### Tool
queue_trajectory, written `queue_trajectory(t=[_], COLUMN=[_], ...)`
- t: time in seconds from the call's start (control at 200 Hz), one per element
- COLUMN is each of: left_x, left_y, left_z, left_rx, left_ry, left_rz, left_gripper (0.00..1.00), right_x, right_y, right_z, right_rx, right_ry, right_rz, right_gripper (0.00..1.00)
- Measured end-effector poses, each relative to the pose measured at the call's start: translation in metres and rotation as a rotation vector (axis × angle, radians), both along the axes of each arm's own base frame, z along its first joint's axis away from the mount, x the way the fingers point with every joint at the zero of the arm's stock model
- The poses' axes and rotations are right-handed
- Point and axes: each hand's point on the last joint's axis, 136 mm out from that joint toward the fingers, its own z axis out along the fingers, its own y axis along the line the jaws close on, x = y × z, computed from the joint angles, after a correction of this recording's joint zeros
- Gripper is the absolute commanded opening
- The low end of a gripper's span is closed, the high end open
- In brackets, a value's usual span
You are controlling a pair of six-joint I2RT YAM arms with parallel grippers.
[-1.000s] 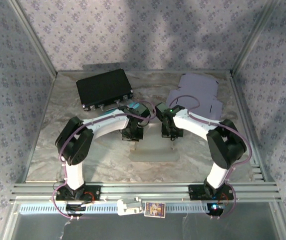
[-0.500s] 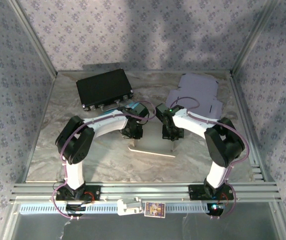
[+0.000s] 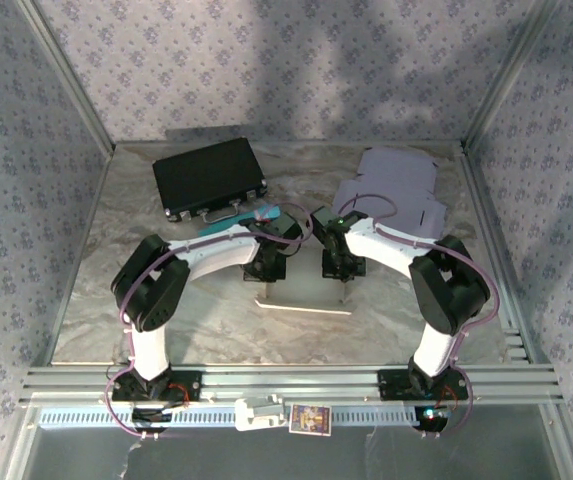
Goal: Fold the paper box
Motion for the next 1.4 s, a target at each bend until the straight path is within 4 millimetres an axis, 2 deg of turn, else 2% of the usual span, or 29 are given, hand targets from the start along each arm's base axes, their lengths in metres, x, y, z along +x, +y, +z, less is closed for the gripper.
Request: queue_trajectory(t=[0.115, 0.205, 0.36, 0.62, 0.919, 1.249, 1.399], left_x=[0.001, 0.000, 0.005, 0.027, 0.029, 0.021, 0.015], left_y=[-0.001, -0.001, -0.003, -0.019, -0.017, -0.005, 0.000], left_z=[0.005, 0.003, -0.005, 0.004, 0.010, 0.010, 0.008], left_rx=[0.053, 0.056, -0.011, -0.175, -0.227, -0.180, -0.132], left_ry=[-0.013, -0.013, -0.041, -0.085, -0.087, -0.071, -0.069], left_rz=[0.034, 0.035, 0.027, -0.025, -0.054, -0.054, -0.069], left_gripper=[0.00, 0.19, 0.34, 0.41, 0.41, 0.32, 0.24], right_x=[-0.001, -0.003, -0.009, -0.009, -0.007, -0.007, -0.007], right_y=[0.000, 0.000, -0.004, -0.005, -0.004, -0.004, -0.004], right_z=[-0.001, -0.001, -0.002, -0.002, -0.002, -0.001, -0.001], right_rx=[0.009, 0.021, 0.014, 0.016, 0.019, 0.019, 0.019], right_ry=[0.006, 0.002, 0.008, 0.004, -0.003, -0.005, -0.006], right_rz=[-0.007, -0.007, 0.011, 0.043, 0.057, 0.056, 0.056], right_gripper=[0.00, 0.00, 0.00, 0.00, 0.00, 0.00, 0.00])
